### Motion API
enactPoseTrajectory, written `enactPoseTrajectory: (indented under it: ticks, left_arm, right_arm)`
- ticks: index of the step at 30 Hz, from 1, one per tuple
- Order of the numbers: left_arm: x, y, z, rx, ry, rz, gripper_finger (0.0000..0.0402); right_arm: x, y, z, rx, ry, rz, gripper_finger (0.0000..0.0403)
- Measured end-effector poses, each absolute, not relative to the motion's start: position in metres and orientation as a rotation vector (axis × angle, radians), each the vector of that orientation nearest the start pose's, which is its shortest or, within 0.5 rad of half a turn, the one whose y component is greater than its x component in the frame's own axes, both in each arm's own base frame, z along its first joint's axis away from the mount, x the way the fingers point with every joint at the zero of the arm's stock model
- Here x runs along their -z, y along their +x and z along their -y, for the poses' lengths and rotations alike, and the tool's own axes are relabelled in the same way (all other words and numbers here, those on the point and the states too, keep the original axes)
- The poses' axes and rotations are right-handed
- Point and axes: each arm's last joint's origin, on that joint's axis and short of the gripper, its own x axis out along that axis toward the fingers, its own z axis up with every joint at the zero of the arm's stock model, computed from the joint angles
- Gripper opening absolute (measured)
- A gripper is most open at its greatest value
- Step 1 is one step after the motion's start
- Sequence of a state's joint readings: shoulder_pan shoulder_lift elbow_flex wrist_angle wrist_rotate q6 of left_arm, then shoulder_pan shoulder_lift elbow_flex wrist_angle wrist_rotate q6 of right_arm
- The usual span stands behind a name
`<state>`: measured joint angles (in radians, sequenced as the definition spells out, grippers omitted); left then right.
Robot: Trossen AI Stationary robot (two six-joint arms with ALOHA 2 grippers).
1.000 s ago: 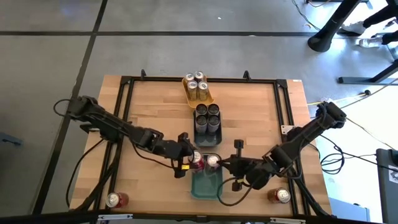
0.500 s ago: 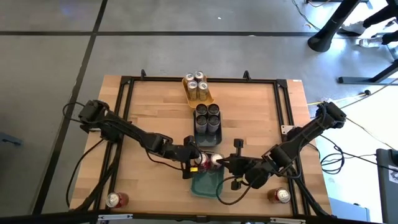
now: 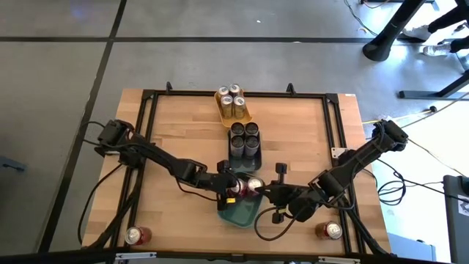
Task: Sort soda cans
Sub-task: Put the top right red soda can into the green bin
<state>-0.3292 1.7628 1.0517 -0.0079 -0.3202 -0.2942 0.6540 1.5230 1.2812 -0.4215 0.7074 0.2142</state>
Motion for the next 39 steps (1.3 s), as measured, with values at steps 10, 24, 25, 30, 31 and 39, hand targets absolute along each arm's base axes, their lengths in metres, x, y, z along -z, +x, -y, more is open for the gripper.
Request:
enactPoseTrajectory:
  ticks: [10, 24, 25, 30, 31, 39]
  left_arm:
    - [-0.184, 0.350, 0.109, -0.105, -0.036, -0.678, 0.0335]
    - [-0.200, 0.339, 0.113, -0.053, -0.040, -0.685, 0.0337]
    - [-0.199, 0.340, 0.113, -0.050, -0.041, -0.688, 0.0337]
    - [-0.199, 0.340, 0.113, -0.049, -0.043, -0.684, 0.0342]
    - [-0.199, 0.340, 0.113, -0.049, -0.044, -0.683, 0.0344]
    - [-0.200, 0.341, 0.113, -0.011, -0.083, -0.687, 0.0372]
  right_arm:
    - [-0.311, 0.274, -0.186, 0.094, -0.203, -0.508, 0.0001]
    - [-0.311, 0.274, -0.187, 0.063, -0.195, -0.519, 0.0001]
    - [-0.311, 0.274, -0.187, 0.063, -0.195, -0.519, 0.0001]
    - [-0.311, 0.273, -0.187, 0.059, -0.196, -0.522, 0.0001]
    - [-0.311, 0.273, -0.188, 0.053, -0.194, -0.524, 0.0001]
    - [-0.310, 0.273, -0.188, 0.038, -0.195, -0.529, 0.0048]
